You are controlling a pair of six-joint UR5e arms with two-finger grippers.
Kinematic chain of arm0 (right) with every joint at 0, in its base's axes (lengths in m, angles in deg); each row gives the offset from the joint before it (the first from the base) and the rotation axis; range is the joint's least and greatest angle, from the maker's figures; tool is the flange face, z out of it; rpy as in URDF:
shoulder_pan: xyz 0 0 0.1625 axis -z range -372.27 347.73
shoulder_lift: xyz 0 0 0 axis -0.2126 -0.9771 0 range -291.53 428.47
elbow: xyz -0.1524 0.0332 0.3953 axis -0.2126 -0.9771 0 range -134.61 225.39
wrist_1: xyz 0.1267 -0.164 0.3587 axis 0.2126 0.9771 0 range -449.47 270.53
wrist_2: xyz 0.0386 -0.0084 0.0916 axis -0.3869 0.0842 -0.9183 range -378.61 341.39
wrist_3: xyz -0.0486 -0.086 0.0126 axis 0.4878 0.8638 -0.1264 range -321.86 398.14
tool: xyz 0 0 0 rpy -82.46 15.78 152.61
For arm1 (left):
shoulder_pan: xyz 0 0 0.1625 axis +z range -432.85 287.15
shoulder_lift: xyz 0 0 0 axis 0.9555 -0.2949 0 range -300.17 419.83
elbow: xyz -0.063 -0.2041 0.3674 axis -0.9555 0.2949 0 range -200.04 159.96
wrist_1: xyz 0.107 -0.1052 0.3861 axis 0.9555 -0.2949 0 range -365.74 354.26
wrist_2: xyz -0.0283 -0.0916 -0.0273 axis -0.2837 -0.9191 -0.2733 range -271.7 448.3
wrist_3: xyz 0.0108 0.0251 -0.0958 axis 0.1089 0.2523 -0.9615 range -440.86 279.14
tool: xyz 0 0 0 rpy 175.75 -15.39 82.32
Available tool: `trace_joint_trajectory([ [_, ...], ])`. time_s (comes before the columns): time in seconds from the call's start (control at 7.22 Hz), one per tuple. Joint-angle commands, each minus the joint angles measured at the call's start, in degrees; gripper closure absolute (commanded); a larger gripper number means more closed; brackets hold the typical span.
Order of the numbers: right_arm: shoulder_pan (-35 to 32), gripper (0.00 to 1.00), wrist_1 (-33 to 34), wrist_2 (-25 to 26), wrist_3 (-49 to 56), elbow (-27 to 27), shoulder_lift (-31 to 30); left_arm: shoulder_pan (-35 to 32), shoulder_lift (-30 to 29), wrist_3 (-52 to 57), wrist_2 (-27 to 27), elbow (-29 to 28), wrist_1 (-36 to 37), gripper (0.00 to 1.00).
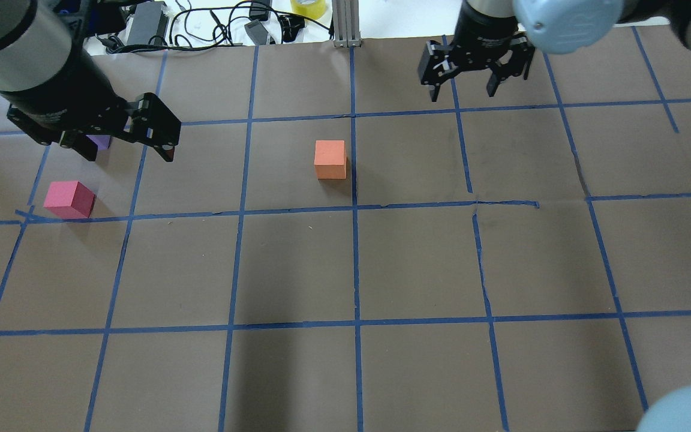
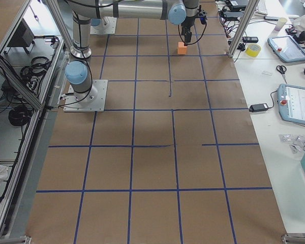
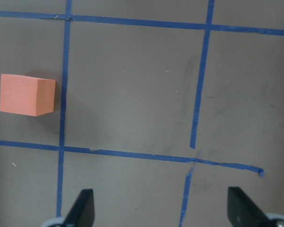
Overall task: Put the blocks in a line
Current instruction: 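Open and raise the right gripper while the left arm starts moving, then move the left gripper over the orange cube and close on it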
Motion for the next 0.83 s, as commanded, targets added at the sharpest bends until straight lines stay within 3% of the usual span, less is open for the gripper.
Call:
trace_joint_trajectory([
  [0.0,6.4,0.00,-0.4,1.5,5.2,7.4,-9.0,-3.9,-7.2,-5.9,-0.3,-0.1,11.4,0.00],
  [0.42,5.4,0.00,-1.5,2.7,3.9,9.5,-14.5,-11.5,-20.8,-15.2,0.3,-0.1,26.4,0.00],
  [0.69,4.3,0.00,0.7,2.9,-7.4,9.4,-13.8,-15.6,-28.4,-20.9,1.0,-0.1,34.0,0.00],
])
